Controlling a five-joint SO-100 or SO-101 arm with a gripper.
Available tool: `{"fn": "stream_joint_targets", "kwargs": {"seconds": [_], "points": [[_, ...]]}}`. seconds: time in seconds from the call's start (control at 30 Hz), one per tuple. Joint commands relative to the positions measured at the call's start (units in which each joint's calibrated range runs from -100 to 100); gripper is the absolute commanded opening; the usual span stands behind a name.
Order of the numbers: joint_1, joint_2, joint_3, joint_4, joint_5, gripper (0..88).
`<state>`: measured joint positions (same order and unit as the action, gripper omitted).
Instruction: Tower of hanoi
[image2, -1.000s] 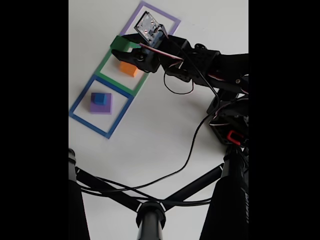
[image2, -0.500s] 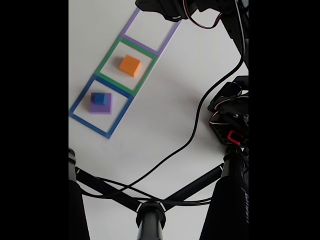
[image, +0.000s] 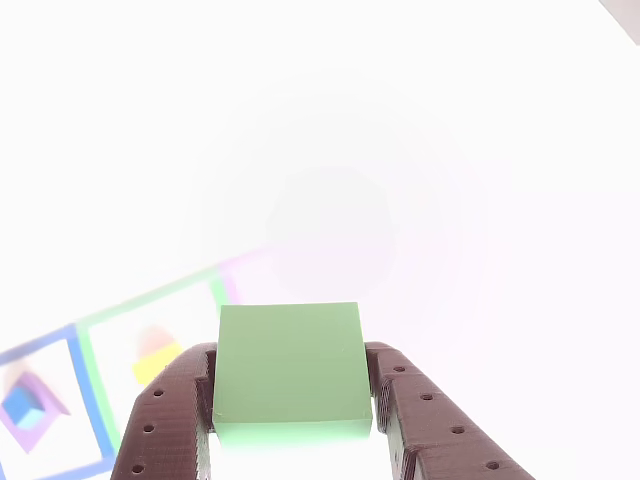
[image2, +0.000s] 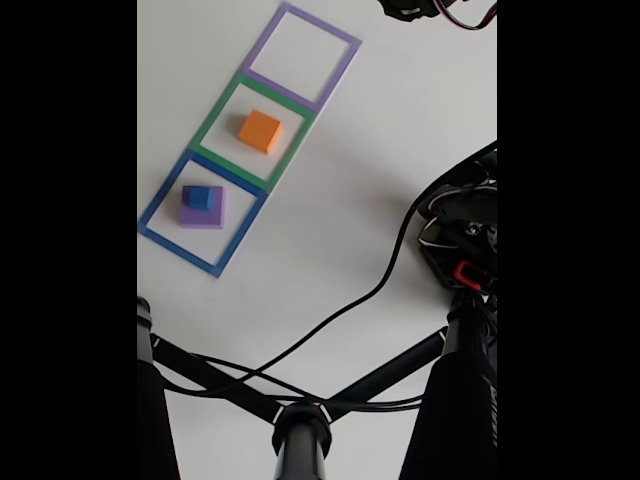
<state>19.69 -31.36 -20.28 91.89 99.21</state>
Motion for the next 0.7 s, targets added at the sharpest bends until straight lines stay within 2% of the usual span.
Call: {"fn": "stream_joint_targets", "kwargs": {"seconds": [0.0, 0.13, 0.27, 0.43, 0.67], "points": [[2.65, -1.78, 2.73, -0.96, 0.79, 6.7], [4.66, -5.09, 13.64, -7.12, 0.79, 7.3], [7.25, -10.1, 31.82, -20.88, 0.79, 7.7], [9.17, -12.76, 54.46, -42.1, 0.79, 7.7], [8.98, -5.09, 75.73, -76.83, 0.79, 7.7]]}}
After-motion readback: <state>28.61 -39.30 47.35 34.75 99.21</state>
